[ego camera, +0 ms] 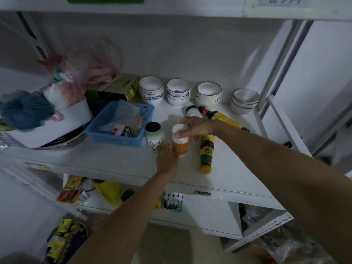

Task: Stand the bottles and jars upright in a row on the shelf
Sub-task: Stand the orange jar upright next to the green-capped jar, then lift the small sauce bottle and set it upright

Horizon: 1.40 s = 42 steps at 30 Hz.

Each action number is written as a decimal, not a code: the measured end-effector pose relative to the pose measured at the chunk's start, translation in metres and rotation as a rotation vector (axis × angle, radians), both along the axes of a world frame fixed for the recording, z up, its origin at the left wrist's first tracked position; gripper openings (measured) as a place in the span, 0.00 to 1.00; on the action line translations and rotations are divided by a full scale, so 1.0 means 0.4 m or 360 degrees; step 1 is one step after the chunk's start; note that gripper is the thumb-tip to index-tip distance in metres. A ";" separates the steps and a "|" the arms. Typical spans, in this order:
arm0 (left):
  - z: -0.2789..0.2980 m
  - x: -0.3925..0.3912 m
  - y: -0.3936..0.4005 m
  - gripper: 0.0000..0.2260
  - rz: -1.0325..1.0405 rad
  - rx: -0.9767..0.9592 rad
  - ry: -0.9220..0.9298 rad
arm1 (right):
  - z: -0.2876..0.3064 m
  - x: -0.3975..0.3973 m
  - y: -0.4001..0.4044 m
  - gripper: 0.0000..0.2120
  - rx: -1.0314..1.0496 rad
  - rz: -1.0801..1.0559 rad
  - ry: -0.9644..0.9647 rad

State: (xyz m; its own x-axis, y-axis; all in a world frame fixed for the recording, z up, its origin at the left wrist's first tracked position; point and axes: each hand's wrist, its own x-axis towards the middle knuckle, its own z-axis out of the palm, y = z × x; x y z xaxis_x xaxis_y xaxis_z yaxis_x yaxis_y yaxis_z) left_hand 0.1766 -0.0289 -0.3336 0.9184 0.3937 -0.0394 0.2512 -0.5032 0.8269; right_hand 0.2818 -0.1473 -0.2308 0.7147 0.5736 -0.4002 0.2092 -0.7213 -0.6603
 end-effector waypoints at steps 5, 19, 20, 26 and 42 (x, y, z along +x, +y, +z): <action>-0.002 0.023 -0.005 0.11 0.0043 0.0036 0.0058 | 0.018 -0.018 0.036 0.31 -0.0259 0.0053 -0.0368; 0.001 0.020 0.000 0.17 0.0340 -0.0078 0.0036 | 0.031 -0.017 0.065 0.33 -0.0070 0.0015 -0.0254; 0.000 0.012 -0.001 0.17 0.0314 -0.0058 0.0070 | 0.038 -0.015 0.051 0.31 -0.0059 -0.0040 -0.0262; -0.004 -0.046 -0.054 0.09 -0.0175 -0.0015 0.0143 | 0.007 -0.025 -0.088 0.12 -0.0527 0.0276 -0.0909; 0.016 -0.061 -0.189 0.20 -0.0474 0.0302 0.0170 | -0.150 -0.120 -0.206 0.24 -0.0726 0.0710 -0.1380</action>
